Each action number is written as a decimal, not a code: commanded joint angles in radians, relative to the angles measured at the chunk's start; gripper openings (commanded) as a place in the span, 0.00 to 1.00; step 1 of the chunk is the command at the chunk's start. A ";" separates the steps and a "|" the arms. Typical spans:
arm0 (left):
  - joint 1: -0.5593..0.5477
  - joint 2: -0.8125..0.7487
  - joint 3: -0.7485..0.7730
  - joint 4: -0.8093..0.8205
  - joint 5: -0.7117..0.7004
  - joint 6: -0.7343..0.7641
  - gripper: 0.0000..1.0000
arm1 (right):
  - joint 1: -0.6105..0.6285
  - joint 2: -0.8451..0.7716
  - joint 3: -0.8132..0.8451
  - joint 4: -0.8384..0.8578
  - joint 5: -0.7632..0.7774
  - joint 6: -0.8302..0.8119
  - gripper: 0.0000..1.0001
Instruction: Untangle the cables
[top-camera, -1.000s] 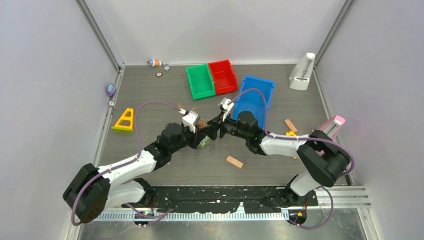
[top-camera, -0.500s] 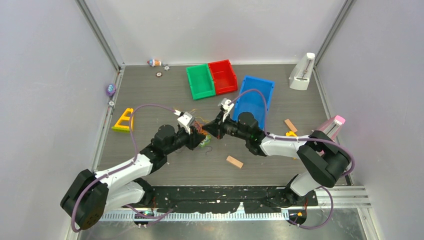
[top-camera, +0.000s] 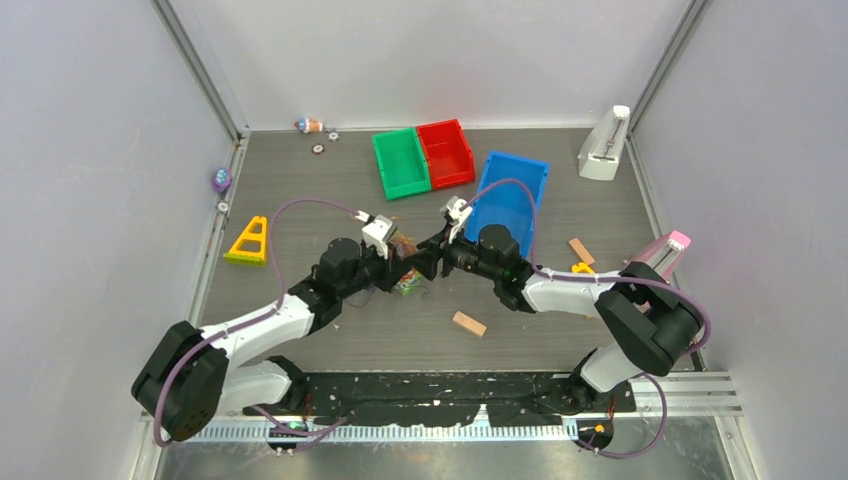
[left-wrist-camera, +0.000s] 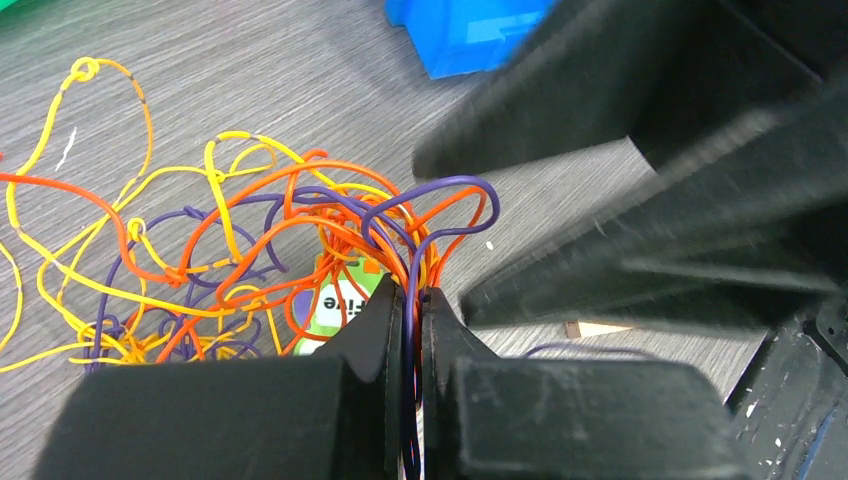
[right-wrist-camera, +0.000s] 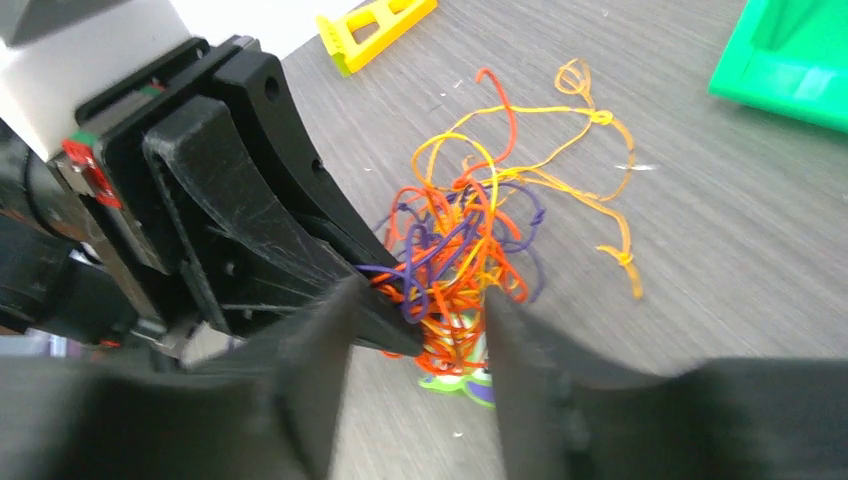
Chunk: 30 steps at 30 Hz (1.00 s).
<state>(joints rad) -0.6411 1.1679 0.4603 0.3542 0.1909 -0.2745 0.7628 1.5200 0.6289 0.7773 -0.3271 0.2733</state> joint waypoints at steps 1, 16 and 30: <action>0.014 -0.039 0.001 0.047 -0.009 -0.003 0.00 | 0.000 -0.038 -0.001 0.037 0.048 0.002 0.69; 0.214 -0.034 -0.134 0.441 0.399 -0.268 0.00 | -0.025 0.006 -0.011 0.138 -0.184 0.009 0.94; 0.216 -0.037 -0.162 0.608 0.522 -0.325 0.00 | -0.025 0.053 0.044 0.077 -0.184 0.013 0.38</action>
<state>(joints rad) -0.4236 1.1545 0.3046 0.8669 0.6563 -0.5842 0.7387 1.5780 0.6342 0.8303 -0.5270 0.2890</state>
